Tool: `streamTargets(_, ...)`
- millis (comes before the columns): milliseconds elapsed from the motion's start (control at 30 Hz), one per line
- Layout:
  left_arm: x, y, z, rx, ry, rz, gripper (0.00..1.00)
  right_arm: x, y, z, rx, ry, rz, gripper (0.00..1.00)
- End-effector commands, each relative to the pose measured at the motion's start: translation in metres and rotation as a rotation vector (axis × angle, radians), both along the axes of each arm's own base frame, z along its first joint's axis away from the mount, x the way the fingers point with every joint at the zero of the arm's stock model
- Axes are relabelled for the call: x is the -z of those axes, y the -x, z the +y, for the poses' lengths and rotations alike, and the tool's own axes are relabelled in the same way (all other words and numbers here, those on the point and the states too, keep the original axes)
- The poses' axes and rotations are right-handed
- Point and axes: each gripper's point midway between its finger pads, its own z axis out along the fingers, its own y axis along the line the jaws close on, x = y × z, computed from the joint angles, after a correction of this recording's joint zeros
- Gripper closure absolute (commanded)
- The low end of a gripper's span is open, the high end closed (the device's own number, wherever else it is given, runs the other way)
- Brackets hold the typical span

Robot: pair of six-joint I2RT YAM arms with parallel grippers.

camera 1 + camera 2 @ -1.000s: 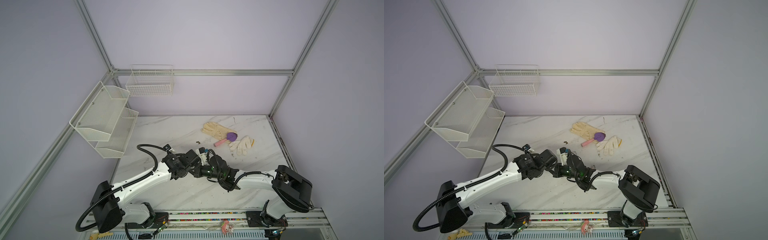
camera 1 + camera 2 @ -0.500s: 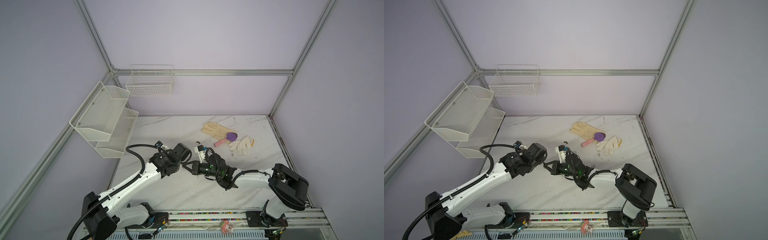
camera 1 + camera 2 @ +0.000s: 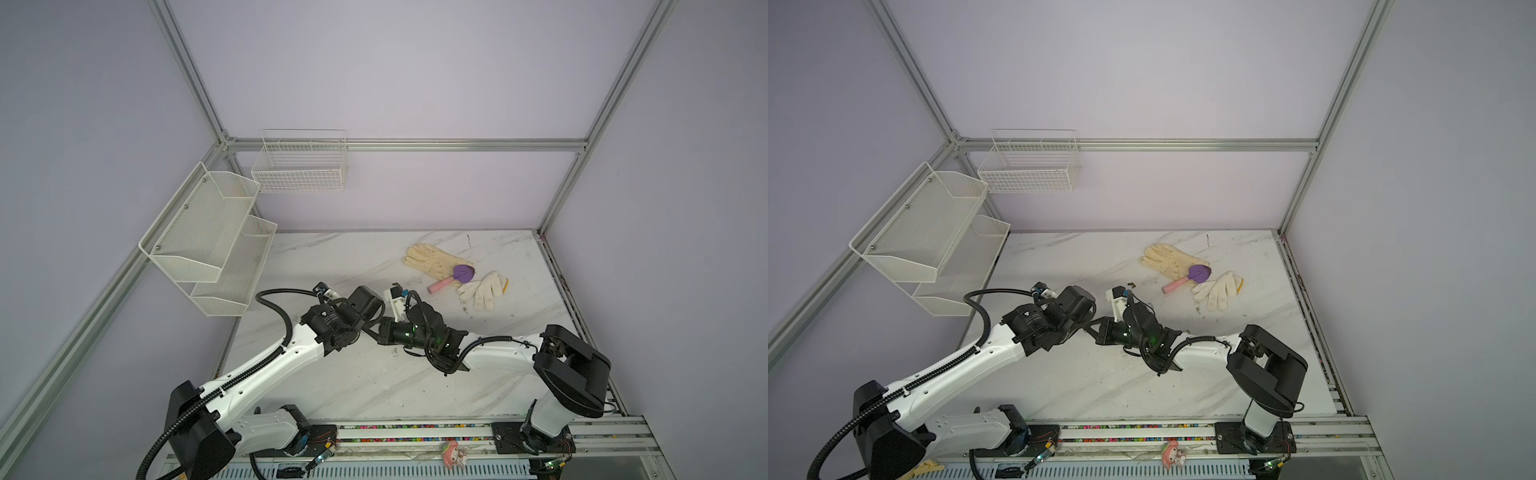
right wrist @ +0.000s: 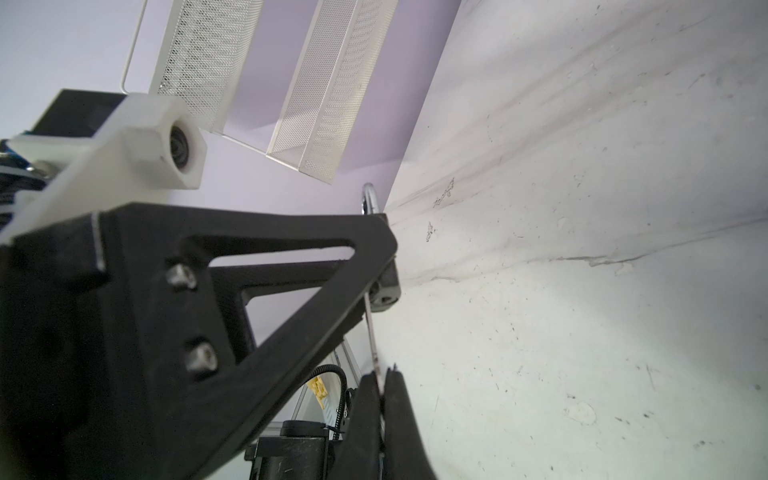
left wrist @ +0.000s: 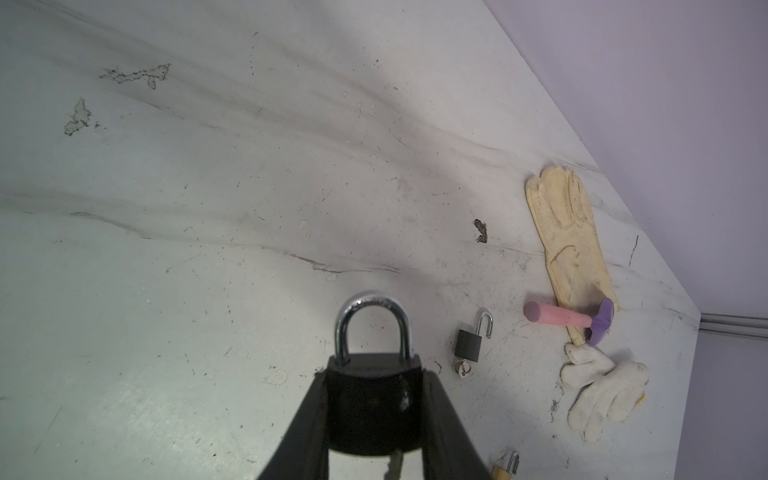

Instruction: Unlock with the key

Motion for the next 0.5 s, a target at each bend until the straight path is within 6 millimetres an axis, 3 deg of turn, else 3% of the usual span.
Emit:
streamTargets(0,-0.029,-0.011,0.0,-0.021,0.031,-0.078,1.0,0.016,0.002,-0.002,0.011,0.046,0.016,1.0)
streamTargets(367,-0.033,-0.009,0.001,-0.026,0.043,-0.086,1.0,0.023,-0.002,-0.001,0.038,0.087,0.01,1.0)
streamTargets(467,-0.032,-0.009,0.001,-0.025,0.043,-0.083,1.0,0.013,-0.004,0.0,0.049,0.06,0.0,1.0)
